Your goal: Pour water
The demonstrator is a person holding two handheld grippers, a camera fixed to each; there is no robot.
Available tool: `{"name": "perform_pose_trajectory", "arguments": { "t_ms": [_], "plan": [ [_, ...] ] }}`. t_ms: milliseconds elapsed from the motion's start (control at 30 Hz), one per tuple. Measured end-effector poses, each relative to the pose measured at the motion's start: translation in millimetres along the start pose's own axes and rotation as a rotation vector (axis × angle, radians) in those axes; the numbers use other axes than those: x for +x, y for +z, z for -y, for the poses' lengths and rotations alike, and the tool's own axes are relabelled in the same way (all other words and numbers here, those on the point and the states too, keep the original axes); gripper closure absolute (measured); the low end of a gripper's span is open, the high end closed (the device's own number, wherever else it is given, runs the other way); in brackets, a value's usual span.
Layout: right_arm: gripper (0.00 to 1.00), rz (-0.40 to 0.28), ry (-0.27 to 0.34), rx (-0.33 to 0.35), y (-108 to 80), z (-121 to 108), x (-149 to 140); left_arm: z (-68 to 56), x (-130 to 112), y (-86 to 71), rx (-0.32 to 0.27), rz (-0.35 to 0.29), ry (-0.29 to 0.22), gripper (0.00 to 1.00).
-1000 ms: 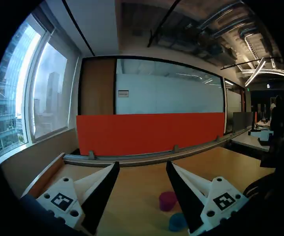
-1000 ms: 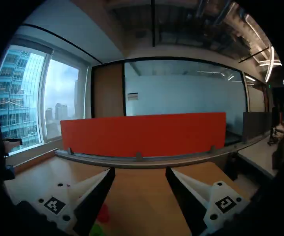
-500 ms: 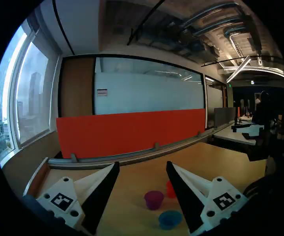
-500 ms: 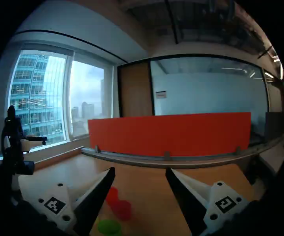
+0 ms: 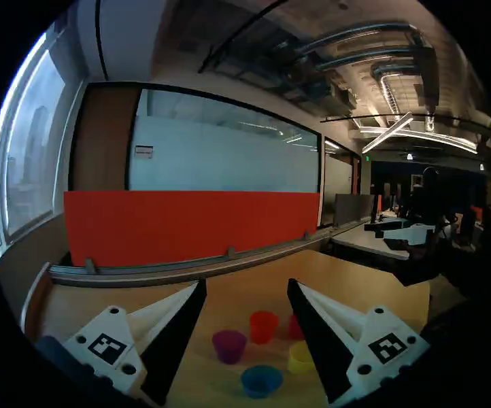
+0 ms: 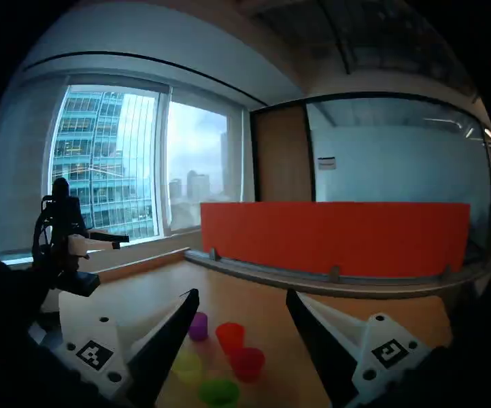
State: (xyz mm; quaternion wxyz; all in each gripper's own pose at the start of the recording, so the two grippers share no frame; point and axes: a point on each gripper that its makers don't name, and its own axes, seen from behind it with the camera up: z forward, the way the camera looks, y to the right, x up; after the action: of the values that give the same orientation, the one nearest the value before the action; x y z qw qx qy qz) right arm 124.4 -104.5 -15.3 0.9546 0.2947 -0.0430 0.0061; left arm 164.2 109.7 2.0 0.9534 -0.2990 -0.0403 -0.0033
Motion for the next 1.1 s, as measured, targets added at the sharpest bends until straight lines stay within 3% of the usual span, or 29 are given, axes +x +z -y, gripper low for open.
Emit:
{"name": "perform_pose_trajectory", "arguments": {
  "t_ms": [167, 367, 667, 1100],
  "plan": [
    [0.01, 0.024, 0.002, 0.03, 0.4, 4, -2, -9.3, 2, 1.1, -0.048, 0.007, -0.001, 0.12],
    [0.01, 0.069, -0.005, 0.074, 0.3, 11, -7, -17.6, -4, 1.8, -0.091, 0.045, 0.038, 0.12],
    [0.01, 0.152, -0.064, 0.123, -2.0, 22, -25, -34.0, -17, -0.1, -0.151, 0.091, 0.083, 0.12],
    [0.01, 0.253, -0.106, 0.174, -12.1, 32, -54, -36.1, -39, 1.0, -0.175, 0.15, 0.104, 0.12]
  ]
}}
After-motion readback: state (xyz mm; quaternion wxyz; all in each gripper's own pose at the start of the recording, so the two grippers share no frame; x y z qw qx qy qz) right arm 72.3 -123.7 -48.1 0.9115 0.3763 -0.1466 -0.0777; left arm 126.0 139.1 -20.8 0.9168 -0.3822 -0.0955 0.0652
